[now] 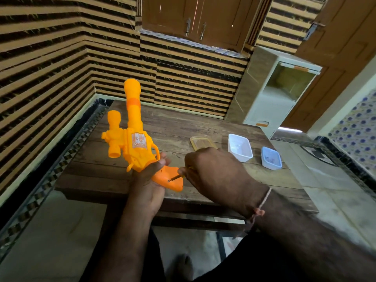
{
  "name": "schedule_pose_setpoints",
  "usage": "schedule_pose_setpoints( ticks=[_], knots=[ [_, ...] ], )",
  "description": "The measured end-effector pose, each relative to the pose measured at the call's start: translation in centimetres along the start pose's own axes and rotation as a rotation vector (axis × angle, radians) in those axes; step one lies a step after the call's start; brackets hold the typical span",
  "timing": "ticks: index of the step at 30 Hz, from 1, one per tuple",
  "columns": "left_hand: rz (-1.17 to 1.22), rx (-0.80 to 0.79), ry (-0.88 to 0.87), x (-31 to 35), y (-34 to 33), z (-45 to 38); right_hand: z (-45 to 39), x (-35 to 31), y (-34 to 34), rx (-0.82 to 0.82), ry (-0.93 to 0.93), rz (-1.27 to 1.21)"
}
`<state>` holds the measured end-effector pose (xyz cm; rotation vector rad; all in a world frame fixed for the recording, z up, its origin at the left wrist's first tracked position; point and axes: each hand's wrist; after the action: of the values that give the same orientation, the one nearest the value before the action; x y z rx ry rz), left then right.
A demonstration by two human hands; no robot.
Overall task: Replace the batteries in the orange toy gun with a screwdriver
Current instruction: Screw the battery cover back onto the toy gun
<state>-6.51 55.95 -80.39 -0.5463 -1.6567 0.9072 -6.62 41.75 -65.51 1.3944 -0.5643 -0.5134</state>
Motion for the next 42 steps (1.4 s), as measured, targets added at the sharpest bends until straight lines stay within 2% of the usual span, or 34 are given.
schedule_pose_setpoints(
  ticks=[3,7,13,18,21,26,29,31,38,42],
  knots=[
    [0.046,-0.035,-0.017,-0.4,0.5,-0.3,-0.3,-0.4,-0.1,-0.011,0.029,-0.039],
    [0.069,-0.003,-0.03,-0.8,0.2,-0.8,-1.0,0.5,0.0,-0.096,0.028,-0.082],
    [0.023,0.001,-0.054,0.2,1.1,-2.9,-3.0,2.4,-1.0,-0.001,0.002,-0.008],
    [0.02,0.06,-0.022,-0.2,1.9,-3.2,-3.2,1.7,-1.8,-0.072,0.043,-0.078],
    [-0.048,0.111,-0.016,0.0,2.1,-3.3,-3.8,1.2,-2.3,-0.05,0.042,-0.068],
    [-0.099,0.093,-0.019,0.0,2.7,-3.3,-5.1,0.7,-2.7,-0.007,0.078,-0.002],
    [-0.074,0.051,0.009,-0.3,3.0,-3.2,-5.2,1.1,-2.3,-0.076,0.069,-0.108],
    [-0.034,0.078,0.018,-0.3,3.0,-3.2,-5.2,1.5,-2.0,-0.115,0.075,-0.163],
    [-0.011,0.103,0.023,-0.8,2.9,-3.5,-5.0,1.8,-2.1,-0.07,0.076,0.086],
    [0.001,0.102,0.03,-0.8,3.0,-3.5,-4.6,1.5,-2.1,-0.117,0.078,0.016]
  ],
)
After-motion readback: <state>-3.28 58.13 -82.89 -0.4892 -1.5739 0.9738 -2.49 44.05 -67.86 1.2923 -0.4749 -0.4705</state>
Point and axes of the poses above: each hand's wrist, its own z-axis away from the middle knuckle, its own y-axis out of the back of the hand, x = y × z, and after that the axes turned 10 degrees about -x, right-handed
